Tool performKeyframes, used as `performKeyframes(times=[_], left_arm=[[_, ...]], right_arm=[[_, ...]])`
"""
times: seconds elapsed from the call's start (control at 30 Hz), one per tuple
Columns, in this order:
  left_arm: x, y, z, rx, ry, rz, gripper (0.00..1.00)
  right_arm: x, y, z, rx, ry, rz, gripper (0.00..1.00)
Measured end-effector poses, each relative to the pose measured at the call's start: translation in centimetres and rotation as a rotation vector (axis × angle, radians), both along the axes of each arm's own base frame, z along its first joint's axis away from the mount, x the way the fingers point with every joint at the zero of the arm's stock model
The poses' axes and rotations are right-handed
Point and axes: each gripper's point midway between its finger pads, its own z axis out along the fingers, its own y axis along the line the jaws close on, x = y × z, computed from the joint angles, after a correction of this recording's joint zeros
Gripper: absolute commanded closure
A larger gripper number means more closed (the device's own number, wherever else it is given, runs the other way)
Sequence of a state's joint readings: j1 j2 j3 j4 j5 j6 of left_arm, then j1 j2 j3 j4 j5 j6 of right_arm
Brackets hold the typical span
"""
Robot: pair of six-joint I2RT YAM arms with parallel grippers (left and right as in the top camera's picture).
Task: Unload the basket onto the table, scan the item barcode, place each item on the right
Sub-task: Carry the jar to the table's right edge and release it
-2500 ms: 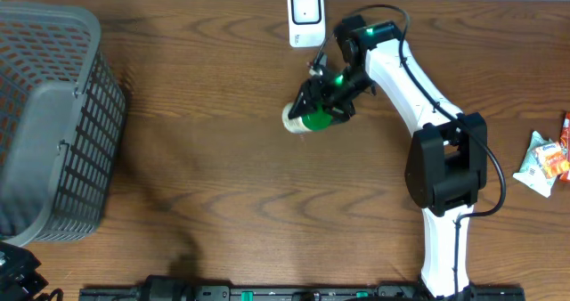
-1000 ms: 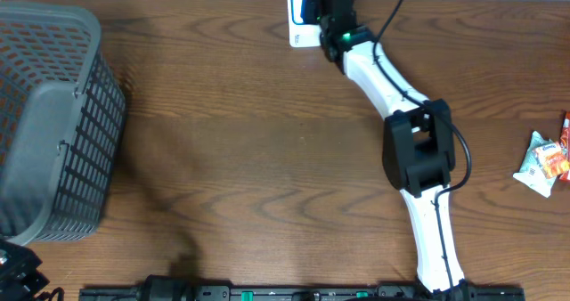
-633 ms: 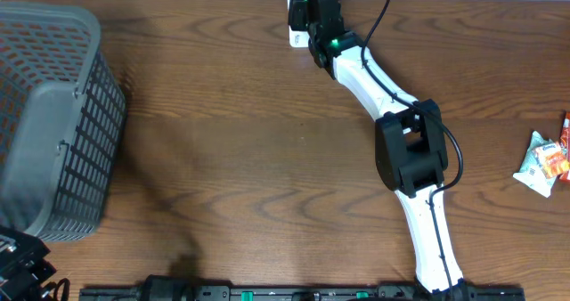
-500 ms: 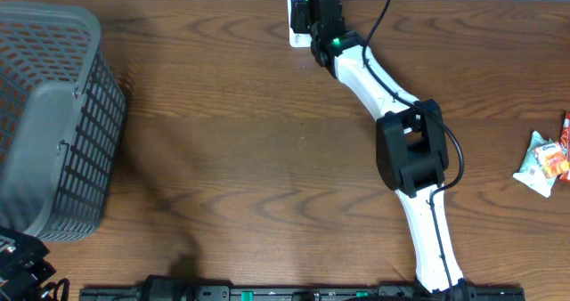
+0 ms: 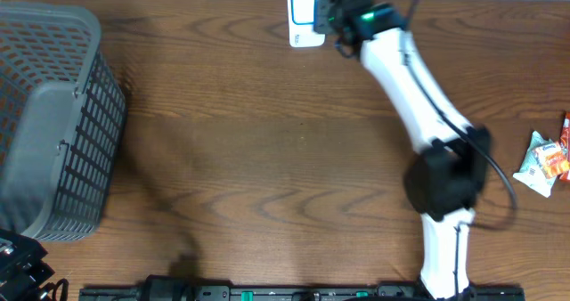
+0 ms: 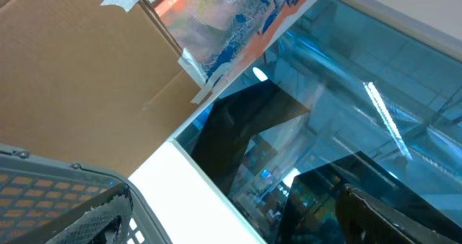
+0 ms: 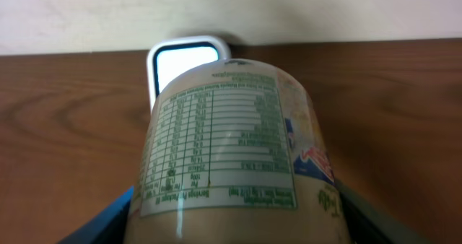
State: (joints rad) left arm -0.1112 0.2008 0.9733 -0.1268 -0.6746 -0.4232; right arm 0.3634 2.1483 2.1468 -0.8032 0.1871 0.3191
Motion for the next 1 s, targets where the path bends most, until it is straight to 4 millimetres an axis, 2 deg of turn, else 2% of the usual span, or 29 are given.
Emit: performKeyframes(times=[0.07, 0.13, 0.23, 0.37, 0.63, 0.73, 0.87, 1.0], left_arm=[[0.0, 0.0, 0.0, 0.000, -0.001, 0.000, 0.10], [0.0, 0.0, 0.0, 0.000, -0.001, 0.000, 0.10], [0.0, 0.0, 0.0, 0.000, -0.001, 0.000, 0.10], [0.0, 0.0, 0.0, 0.000, -0.001, 0.000, 0.10], [0.0, 0.0, 0.0, 0.000, -0.001, 0.000, 0.10], [0.0, 0.0, 0.0, 0.000, -0.003, 0.000, 0.10], [0.0, 0.0, 0.1, 0.000, -0.003, 0.000, 0.10], [0.0, 0.0, 0.1, 0.000, -0.003, 0.000, 0.10]], right_arm=[[-2.8, -2.5, 3.1, -0.012, 0.034, -0.026, 0.55], [-5.6, -5.5, 4.9, -0.024, 0.093, -0.071, 0.58], [-9.5, -10.6, 4.9, -0.038, 0.229, -0.180, 0.60], [-12.9, -18.0, 2.0, -0.044, 0.430, -0.374, 0.58], [-16.3, -30.1, -3.2, 0.034, 0.600, -0.703, 0.54], [-17.7, -33.9, -5.2, 0.089, 0.618, -0.801, 0.54], [-19.6, -37.7, -8.7, 0.155, 0.637, -0.903, 0.51], [-21.9, -39.8, -12.5, 0.192, 0.673, -0.970, 0.51]])
